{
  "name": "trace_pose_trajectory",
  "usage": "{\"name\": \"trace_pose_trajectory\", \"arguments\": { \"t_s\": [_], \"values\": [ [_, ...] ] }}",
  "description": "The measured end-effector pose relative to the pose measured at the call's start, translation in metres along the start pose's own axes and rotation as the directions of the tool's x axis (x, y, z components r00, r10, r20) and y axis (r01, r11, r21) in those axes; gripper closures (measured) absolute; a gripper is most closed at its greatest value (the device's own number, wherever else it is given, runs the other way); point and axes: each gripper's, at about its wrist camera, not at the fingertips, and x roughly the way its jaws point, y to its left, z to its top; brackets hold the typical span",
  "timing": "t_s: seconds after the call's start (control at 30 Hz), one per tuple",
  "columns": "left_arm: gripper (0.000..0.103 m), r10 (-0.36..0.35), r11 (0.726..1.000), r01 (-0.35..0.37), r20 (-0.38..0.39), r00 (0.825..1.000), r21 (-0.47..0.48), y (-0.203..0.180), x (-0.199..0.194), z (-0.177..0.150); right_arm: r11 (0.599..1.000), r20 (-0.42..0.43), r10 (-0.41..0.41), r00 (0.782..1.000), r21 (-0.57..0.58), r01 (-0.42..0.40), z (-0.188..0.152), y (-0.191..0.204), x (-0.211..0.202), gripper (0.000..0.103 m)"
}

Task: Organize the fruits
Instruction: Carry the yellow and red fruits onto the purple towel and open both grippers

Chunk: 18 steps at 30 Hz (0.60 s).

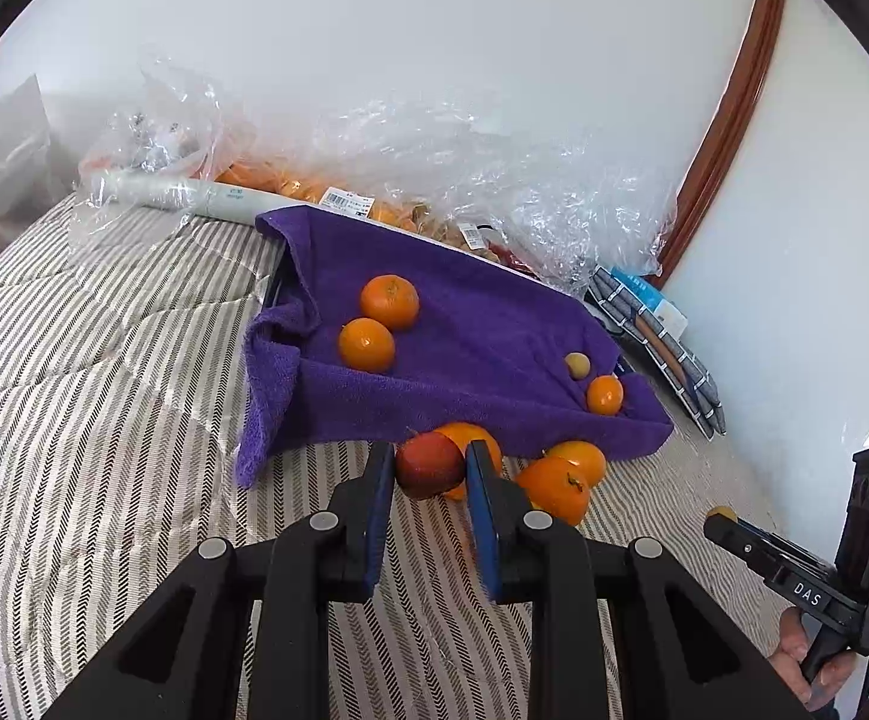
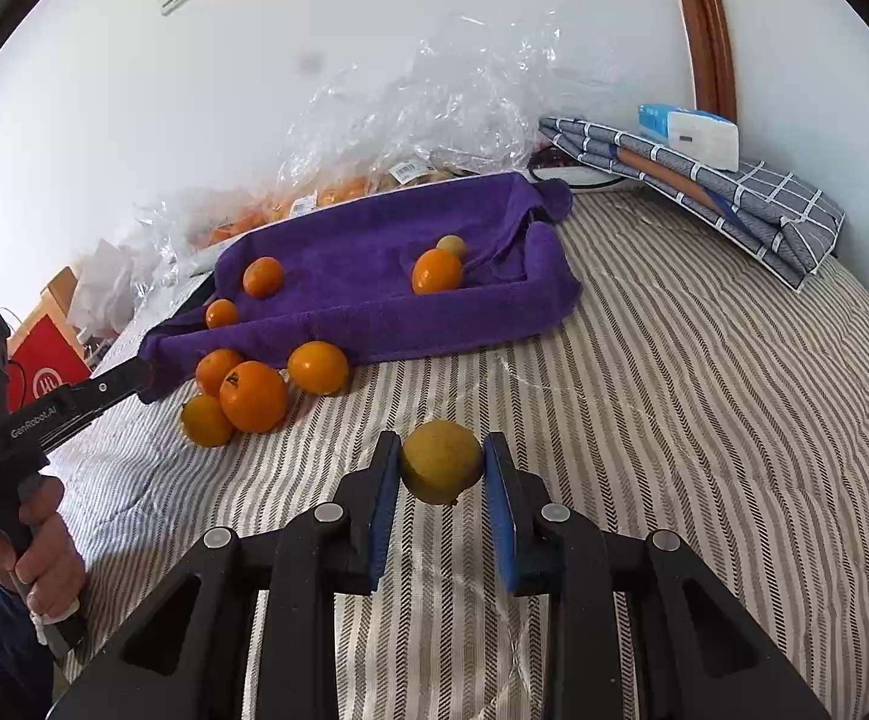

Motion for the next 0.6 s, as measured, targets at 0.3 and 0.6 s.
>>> {"name": "trace_pose_trajectory", "arguments": {
  "t_s": [0.3, 0.6],
  "values": [
    [0.080, -0.008, 0.999, 0.009, 0.029, 1.000, -0.033, 0.006, -0.011, 0.006, 1.000, 0.044, -0.026, 0.999, -0.004, 0.026, 0.020, 0.006, -0.018, 0.075],
    [0.080, 0.017, 0.996, -0.011, 0.080, 0.997, -0.087, 0.008, -0.019, 0.049, 0.999, 0.109, -0.032, 0.993, -0.016, 0.034, 0.061, 0.006, -0.011, 0.075]
  ]
}}
